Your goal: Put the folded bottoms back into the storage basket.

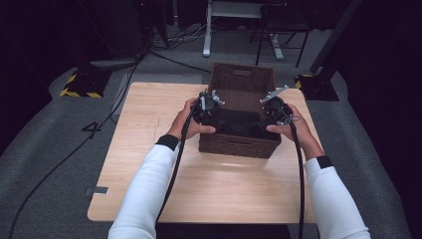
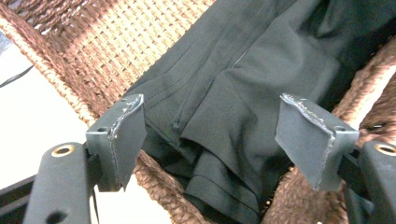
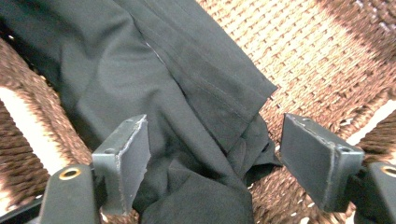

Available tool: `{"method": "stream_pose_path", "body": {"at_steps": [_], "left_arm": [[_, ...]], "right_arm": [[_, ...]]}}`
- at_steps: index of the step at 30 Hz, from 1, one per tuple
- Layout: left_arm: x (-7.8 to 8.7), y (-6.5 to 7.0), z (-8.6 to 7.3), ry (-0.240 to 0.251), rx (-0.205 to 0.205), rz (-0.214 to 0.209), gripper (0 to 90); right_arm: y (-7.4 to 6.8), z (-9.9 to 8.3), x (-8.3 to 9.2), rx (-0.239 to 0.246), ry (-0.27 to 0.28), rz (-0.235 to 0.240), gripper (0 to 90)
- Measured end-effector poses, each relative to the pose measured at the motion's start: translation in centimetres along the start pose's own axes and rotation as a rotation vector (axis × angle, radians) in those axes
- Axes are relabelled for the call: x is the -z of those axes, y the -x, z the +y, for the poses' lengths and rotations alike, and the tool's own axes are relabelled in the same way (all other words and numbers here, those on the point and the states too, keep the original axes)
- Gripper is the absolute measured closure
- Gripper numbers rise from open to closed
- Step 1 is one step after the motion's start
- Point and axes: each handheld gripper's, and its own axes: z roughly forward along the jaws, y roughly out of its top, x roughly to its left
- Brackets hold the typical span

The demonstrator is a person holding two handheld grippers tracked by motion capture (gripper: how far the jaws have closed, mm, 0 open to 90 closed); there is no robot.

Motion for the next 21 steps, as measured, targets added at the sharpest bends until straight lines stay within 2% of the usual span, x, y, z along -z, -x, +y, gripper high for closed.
{"method": "stream_pose_path", "body": {"at_steps": [5,9,12,14,21], "left_arm": [[0.9,0.2,0.0,0.030,-0.003,0.005,25.0],[1.7,0.4,-0.1,0.049,-0.013,0.008,25.0],[2.5,0.7,-0.3,0.062,-0.032,0.011,25.0],[3.1,0.8,-0.5,0.070,-0.037,0.003,24.5],[5.2,1.4,-1.6,0.093,-0.050,0.016,24.4]], "right_arm": [[-0.2,-0.3,1.0,0.012,0.050,-0.004,26.6],[-0.4,-0.4,1.6,0.016,0.068,-0.005,26.8],[-0.7,-0.6,2.2,0.016,0.087,-0.001,26.8],[-0.9,-0.9,2.8,0.028,0.102,-0.001,26.9],[-1.1,-1.9,4.6,0.030,0.146,-0.011,27.3]]}}
